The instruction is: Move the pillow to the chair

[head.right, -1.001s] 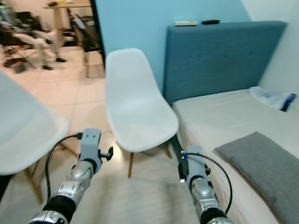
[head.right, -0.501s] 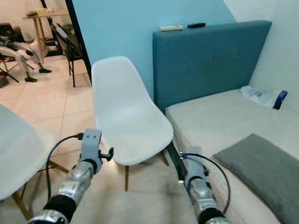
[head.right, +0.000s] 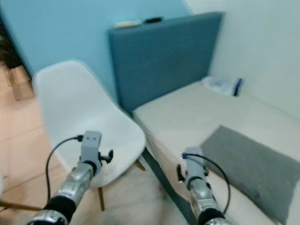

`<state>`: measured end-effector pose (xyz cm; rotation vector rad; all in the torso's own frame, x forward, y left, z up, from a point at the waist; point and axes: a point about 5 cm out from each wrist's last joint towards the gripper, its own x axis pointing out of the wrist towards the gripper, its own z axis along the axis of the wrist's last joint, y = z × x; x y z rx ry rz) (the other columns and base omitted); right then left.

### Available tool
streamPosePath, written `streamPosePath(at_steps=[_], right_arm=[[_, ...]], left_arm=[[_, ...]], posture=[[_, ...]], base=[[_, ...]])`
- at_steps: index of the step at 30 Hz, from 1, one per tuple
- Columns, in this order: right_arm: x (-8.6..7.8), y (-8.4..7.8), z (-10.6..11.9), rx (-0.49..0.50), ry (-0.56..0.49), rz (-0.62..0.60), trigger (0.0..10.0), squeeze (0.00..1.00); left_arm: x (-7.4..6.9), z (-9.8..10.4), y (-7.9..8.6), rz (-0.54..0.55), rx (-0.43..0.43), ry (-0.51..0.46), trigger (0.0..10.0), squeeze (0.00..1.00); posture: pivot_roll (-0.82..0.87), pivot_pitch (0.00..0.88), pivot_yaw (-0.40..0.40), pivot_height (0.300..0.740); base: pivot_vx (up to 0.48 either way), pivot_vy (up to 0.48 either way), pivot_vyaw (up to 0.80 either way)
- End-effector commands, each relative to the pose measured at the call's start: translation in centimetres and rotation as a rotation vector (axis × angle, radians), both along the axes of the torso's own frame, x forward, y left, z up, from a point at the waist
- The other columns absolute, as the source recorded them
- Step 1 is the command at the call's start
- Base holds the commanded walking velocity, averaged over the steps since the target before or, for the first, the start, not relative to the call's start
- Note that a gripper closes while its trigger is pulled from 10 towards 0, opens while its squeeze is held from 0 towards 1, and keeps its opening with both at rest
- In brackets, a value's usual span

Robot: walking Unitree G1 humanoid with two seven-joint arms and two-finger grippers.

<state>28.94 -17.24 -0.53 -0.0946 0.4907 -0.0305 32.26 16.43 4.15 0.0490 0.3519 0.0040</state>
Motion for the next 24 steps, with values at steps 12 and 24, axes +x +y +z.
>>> streamPosePath(at_steps=[12, 24], right_arm=[[-0.32, -0.37, -0.25, 0.016, 0.008, -0.033, 10.0, 0.00], [-0.70, -0.02, -0.68, -0.004, 0.032, -0.002, 10.0, 0.00]], left_arm=[[0.23, 0.02, -0.02, -0.014, 0.012, 0.008, 10.0, 0.00], [0.21, -0.02, -0.10, -0.033, 0.033, 0.001, 10.0, 0.00]], posture=[[0.05, 0.031, 0.059, 0.740], [0.04, 0.020, 0.061, 0.740]], base=[[0.280, 0.000, -0.80], [0.161, 0.000, -0.47]])
